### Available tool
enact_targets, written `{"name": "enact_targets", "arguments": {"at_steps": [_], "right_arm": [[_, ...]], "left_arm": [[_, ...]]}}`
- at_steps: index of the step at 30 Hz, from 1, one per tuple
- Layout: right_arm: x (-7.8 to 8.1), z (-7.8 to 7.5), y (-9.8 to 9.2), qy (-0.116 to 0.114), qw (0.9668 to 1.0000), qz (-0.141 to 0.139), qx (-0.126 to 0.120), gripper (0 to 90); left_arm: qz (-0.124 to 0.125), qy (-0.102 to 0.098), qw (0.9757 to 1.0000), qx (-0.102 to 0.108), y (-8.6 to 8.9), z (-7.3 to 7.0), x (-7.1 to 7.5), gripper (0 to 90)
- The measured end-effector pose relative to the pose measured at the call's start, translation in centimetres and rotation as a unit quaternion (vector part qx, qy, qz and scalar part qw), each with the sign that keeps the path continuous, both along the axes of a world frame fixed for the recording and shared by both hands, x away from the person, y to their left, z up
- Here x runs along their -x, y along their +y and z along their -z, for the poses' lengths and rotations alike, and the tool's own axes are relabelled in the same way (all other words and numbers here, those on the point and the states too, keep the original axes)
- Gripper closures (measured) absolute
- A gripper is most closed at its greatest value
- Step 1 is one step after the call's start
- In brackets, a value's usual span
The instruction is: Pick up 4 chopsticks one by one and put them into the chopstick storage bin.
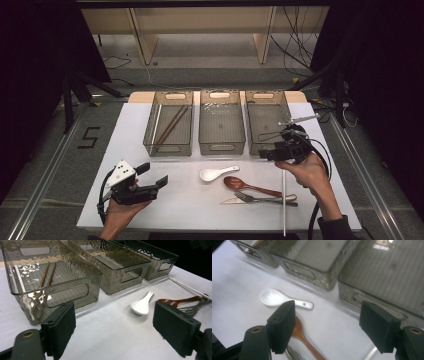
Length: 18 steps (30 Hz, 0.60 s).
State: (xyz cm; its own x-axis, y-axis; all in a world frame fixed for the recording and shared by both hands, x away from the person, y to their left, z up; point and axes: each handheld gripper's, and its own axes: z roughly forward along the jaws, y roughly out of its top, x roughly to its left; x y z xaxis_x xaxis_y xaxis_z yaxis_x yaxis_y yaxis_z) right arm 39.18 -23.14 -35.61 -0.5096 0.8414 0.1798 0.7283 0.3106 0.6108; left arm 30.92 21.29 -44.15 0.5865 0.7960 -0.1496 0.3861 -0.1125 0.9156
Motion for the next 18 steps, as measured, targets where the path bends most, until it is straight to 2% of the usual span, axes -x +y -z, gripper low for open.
{"name": "enact_targets", "arguments": {"at_steps": [6, 9, 12, 18], "right_arm": [[1.1, 1.3, -1.1, 0.018, 0.9994, 0.016, 0.024, 32.1], [1.3, 2.1, -1.4, 0.034, 0.9981, 0.022, 0.047, 33.7], [1.3, 2.9, -1.8, 0.048, 0.9970, 0.028, 0.054, 34.7], [1.5, 4.3, -2.5, 0.069, 0.9934, 0.039, 0.083, 37.7]], "left_arm": [[0.001, 0.000, 1.0000, -0.002, 0.0, 0.0, 0.0, 18.1], [0.002, 0.000, 1.0000, -0.002, 0.0, 0.0, 0.0, 18.1], [0.002, 0.000, 1.0000, -0.001, 0.0, 0.0, 0.0, 18.1], [0.003, 0.000, 1.0000, -0.001, -0.1, 0.0, 0.0, 18.1]]}}
